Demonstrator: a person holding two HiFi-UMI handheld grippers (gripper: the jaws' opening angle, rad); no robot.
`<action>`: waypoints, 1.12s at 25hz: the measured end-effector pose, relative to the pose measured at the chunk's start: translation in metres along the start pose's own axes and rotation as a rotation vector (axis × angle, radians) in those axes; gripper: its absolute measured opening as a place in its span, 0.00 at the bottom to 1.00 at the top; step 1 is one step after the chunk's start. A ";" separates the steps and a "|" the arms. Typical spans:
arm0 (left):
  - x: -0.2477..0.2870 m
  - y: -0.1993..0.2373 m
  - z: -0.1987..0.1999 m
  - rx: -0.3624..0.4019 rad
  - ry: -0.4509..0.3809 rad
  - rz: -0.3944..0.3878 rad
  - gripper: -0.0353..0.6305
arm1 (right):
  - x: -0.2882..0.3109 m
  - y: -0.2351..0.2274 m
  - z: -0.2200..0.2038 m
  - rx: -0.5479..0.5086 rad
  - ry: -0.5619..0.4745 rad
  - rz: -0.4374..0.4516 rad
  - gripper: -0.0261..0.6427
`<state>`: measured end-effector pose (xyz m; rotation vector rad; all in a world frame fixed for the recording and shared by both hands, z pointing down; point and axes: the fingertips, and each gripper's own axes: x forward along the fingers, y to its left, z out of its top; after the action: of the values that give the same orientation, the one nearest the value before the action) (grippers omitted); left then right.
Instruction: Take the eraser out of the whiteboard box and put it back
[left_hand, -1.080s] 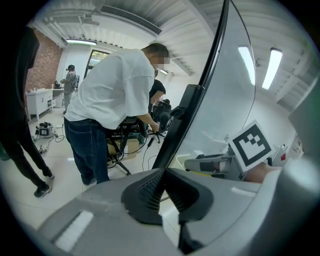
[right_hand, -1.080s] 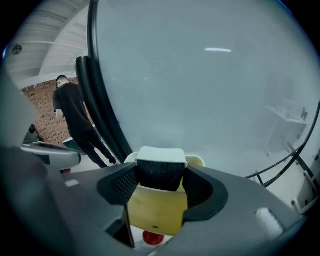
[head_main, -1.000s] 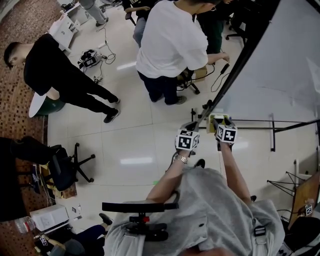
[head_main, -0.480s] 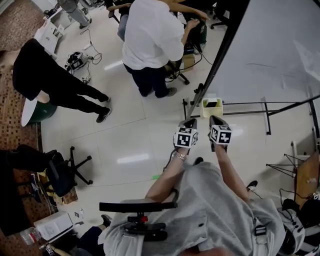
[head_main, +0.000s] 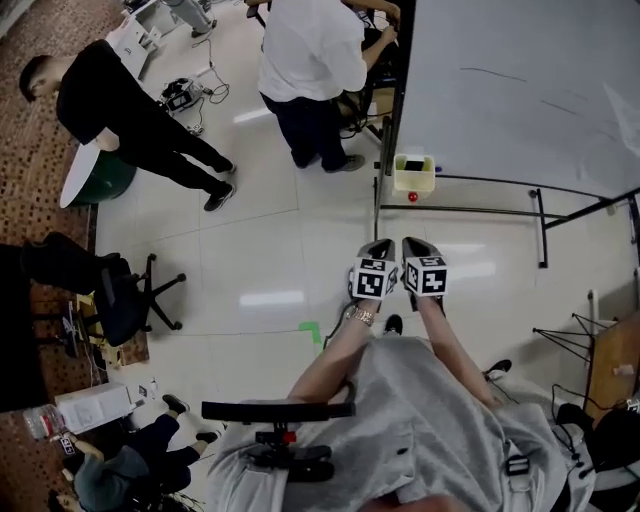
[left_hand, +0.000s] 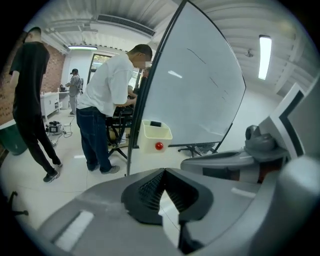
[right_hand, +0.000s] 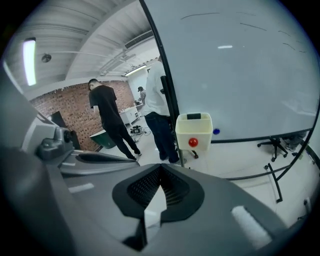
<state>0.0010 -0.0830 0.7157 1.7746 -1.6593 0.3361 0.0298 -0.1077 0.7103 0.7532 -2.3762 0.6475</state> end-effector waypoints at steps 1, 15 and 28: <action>-0.006 -0.014 -0.013 0.003 0.012 -0.003 0.06 | -0.013 0.001 -0.016 0.006 0.011 0.008 0.04; -0.040 -0.071 -0.035 0.046 0.010 -0.020 0.06 | -0.079 0.010 -0.044 0.029 -0.023 0.060 0.04; -0.046 -0.047 -0.005 0.015 -0.021 0.008 0.06 | -0.066 0.030 -0.019 -0.018 -0.028 0.100 0.04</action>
<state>0.0401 -0.0460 0.6778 1.7885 -1.6831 0.3359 0.0629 -0.0513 0.6744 0.6430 -2.4541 0.6591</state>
